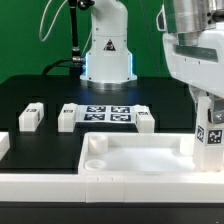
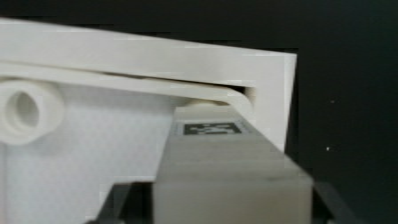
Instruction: Assemble desk
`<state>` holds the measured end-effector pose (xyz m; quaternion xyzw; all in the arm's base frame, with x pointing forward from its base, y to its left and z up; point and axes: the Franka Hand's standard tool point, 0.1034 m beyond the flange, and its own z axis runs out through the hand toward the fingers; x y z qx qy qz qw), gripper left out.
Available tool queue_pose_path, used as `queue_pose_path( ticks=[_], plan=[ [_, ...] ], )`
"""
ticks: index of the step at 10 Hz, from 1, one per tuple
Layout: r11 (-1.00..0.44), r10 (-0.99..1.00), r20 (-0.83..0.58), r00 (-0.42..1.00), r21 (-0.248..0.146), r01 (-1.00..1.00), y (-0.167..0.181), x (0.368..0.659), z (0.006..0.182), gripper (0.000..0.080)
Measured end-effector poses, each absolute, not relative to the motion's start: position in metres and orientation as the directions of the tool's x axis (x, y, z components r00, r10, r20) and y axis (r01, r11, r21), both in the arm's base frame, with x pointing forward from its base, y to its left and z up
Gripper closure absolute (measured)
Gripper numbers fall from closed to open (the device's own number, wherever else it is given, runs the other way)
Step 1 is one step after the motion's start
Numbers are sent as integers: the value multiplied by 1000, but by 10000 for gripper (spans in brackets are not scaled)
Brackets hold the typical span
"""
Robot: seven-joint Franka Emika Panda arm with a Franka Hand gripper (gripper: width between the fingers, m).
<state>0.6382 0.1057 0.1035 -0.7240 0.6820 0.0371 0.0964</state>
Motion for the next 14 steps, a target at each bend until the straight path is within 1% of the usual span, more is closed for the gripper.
queue_pose_path(
  ticks=[1,2,3,4,5,7,8,9,10,11,12,13,14],
  plan=[
    [-17,-981,-191,32,-83,-996,106,638,103,507],
    [145,-967,-221,-127,-65,-987,107,641,103,507],
    [250,-942,-243,-230,-51,-967,106,642,103,507],
    [337,-913,-262,-313,-51,-940,105,643,104,507],
    [399,-889,-269,-370,-60,-915,102,643,105,504],
    [457,-862,-273,-428,-53,-888,102,644,105,502],
    [453,-864,-272,-424,-54,-890,102,644,105,430],
    [448,-867,-271,-419,-54,-892,103,643,104,430],
    [447,-867,-270,-418,-54,-893,103,643,104,248],
    [444,-869,-270,-414,-55,-895,103,643,104,248],
    [432,-875,-273,-401,-61,-900,104,644,108,168],
    [403,-886,-287,-365,-85,-911,108,644,128,155],
    [377,-895,-302,-329,-115,-919,108,640,155,151]
  ],
)
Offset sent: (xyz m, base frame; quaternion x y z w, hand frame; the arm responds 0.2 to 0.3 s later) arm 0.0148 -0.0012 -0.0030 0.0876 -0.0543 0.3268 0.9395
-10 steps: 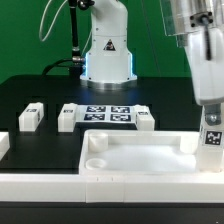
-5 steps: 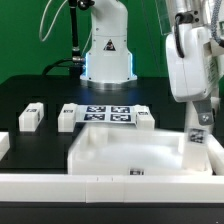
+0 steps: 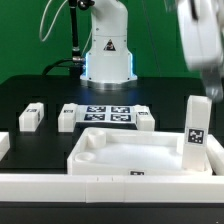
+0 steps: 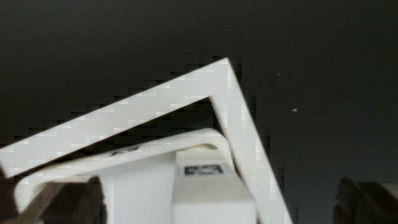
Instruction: Assemble desk
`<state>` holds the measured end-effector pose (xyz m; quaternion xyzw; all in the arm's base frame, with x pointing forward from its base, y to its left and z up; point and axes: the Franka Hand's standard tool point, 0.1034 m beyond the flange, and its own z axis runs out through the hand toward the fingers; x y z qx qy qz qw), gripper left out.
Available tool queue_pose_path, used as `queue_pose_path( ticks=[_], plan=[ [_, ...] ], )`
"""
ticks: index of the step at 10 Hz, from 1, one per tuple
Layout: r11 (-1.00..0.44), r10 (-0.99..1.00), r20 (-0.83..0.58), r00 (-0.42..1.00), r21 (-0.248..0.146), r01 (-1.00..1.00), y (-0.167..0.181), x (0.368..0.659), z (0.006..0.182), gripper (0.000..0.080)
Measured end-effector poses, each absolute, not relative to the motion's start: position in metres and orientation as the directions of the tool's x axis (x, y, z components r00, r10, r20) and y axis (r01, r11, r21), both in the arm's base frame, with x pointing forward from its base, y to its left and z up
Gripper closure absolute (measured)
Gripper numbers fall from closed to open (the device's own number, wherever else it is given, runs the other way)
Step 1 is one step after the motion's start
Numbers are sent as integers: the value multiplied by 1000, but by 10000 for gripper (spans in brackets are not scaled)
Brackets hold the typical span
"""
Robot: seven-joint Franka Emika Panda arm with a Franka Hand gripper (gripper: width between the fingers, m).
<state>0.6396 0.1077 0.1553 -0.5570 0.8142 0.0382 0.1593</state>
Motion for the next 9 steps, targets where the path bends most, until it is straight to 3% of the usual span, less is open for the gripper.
queue_pose_path(
  ticks=[1,7,9],
  plan=[
    [368,-897,-310,-316,-125,-921,106,637,169,151],
    [352,-904,-301,-303,-123,-928,107,635,161,150],
    [240,-941,-279,-191,-154,-958,104,625,159,150]
  ],
)
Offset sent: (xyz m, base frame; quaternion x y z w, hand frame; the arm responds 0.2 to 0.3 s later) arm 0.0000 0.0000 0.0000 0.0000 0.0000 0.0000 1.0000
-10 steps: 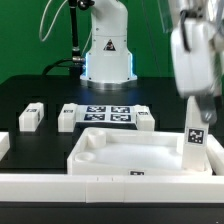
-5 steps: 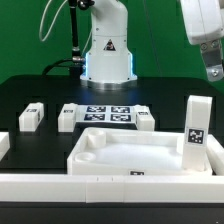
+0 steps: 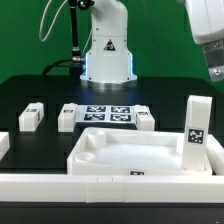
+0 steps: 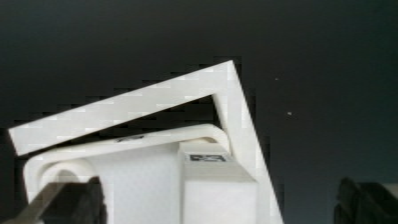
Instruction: Assemble desk
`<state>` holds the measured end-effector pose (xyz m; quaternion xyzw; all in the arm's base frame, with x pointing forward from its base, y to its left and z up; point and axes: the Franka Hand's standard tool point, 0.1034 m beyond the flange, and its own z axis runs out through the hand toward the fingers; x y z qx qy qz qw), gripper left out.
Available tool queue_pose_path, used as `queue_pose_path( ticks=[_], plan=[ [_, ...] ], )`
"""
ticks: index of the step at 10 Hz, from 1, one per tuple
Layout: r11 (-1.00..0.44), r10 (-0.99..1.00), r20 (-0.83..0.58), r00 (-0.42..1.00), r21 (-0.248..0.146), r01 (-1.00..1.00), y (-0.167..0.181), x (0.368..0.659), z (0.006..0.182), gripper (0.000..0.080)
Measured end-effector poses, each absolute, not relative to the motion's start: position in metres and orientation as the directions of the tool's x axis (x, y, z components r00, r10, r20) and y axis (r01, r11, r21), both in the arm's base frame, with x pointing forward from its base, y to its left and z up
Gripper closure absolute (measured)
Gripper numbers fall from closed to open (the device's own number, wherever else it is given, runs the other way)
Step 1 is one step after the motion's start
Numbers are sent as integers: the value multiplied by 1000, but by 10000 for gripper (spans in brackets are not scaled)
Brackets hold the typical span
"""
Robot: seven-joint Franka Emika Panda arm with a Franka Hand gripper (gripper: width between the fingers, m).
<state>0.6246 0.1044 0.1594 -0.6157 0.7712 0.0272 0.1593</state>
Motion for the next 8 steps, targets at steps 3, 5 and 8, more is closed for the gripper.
queue_pose_path(
  ticks=[3,5,8],
  plan=[
    [-21,-972,-227,57,-158,-987,103,579,147,150],
    [-149,-961,-203,187,-188,-971,103,581,147,150],
    [-357,-905,-153,396,-230,-905,103,580,143,150]
  ],
)
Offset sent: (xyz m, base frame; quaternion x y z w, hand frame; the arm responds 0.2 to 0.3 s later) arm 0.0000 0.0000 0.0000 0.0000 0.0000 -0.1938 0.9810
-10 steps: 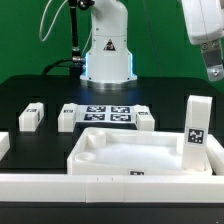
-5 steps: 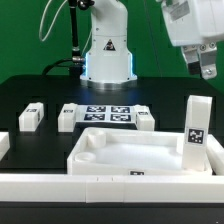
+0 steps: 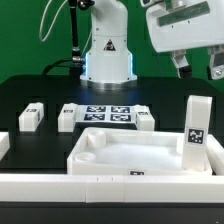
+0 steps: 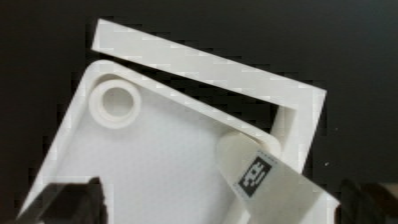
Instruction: Assemble desk
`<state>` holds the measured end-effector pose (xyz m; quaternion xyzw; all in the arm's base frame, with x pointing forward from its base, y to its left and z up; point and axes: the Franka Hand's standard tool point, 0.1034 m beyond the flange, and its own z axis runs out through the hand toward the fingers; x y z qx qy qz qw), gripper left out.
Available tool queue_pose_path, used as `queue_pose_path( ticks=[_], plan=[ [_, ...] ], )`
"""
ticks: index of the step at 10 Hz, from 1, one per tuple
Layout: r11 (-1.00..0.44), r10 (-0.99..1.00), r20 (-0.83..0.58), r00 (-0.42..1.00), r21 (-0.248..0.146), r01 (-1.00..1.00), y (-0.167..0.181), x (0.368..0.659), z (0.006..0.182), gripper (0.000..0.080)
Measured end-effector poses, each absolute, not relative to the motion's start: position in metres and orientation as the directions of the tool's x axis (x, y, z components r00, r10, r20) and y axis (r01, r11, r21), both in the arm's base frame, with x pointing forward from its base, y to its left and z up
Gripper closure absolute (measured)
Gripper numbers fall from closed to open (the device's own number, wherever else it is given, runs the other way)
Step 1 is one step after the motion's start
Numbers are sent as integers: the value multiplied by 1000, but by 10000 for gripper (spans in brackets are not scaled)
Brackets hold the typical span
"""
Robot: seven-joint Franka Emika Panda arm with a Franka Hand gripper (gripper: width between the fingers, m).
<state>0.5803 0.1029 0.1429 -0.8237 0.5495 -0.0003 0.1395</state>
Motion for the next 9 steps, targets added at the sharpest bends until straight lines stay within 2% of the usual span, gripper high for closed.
queue_pose_path(
  ticks=[1,2,4,5,9],
  plan=[
    [-477,-852,-104,513,-249,-843,101,568,123,150],
    [-565,-796,-102,596,-225,-794,98,549,106,150],
    [-674,-712,-84,697,-198,-712,98,524,92,150],
    [-727,-663,-65,746,-181,-663,100,514,87,150],
    [-866,-468,-20,884,-187,-463,94,516,85,150]
  ],
)
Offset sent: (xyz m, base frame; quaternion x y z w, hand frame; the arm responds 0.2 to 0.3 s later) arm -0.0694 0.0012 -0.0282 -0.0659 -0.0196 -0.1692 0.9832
